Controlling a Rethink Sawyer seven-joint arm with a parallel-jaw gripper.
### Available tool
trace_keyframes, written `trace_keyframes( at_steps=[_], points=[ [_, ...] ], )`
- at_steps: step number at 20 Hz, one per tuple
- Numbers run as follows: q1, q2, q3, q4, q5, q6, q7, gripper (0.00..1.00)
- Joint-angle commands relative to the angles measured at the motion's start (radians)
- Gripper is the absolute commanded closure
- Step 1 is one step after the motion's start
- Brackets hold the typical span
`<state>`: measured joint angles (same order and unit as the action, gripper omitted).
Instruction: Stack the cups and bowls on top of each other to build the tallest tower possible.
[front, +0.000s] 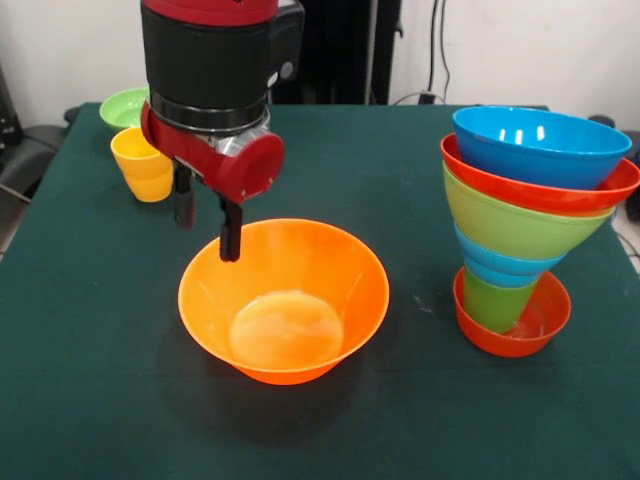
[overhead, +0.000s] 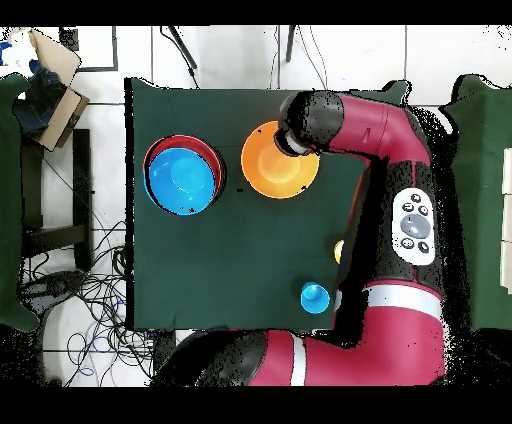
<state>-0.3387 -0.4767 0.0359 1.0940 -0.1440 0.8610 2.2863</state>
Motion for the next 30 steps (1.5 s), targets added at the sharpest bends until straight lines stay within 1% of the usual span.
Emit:
trace_keyframes(
  at_steps=[1, 4, 9, 11, 14, 17, 18, 20, 23, 30],
  points=[
    [0.027, 0.066, 0.078, -0.083, 0.044, 0.136, 0.038, 0.0],
    [0.042, 0.095, 0.068, -0.139, 0.059, 0.165, 0.058, 0.0],
    [0.065, 0.143, 0.048, -0.219, 0.072, 0.187, 0.086, 0.0],
    [0.073, 0.169, 0.043, -0.261, 0.075, 0.195, 0.093, 0.0],
    [0.091, 0.22, 0.03, -0.352, 0.085, 0.232, 0.115, 0.0],
    [0.098, 0.234, 0.021, -0.376, 0.097, 0.244, 0.116, 0.0],
    [0.113, 0.272, 0.03, -0.441, 0.109, 0.272, 0.149, 0.0],
    [0.127, 0.298, 0.022, -0.479, 0.115, 0.281, 0.171, 0.0],
    [0.138, 0.327, 0.006, -0.511, 0.121, 0.279, 0.182, 0.0],
    [0.144, 0.399, -0.014, -0.575, 0.141, 0.257, 0.168, 0.0]
  ],
)
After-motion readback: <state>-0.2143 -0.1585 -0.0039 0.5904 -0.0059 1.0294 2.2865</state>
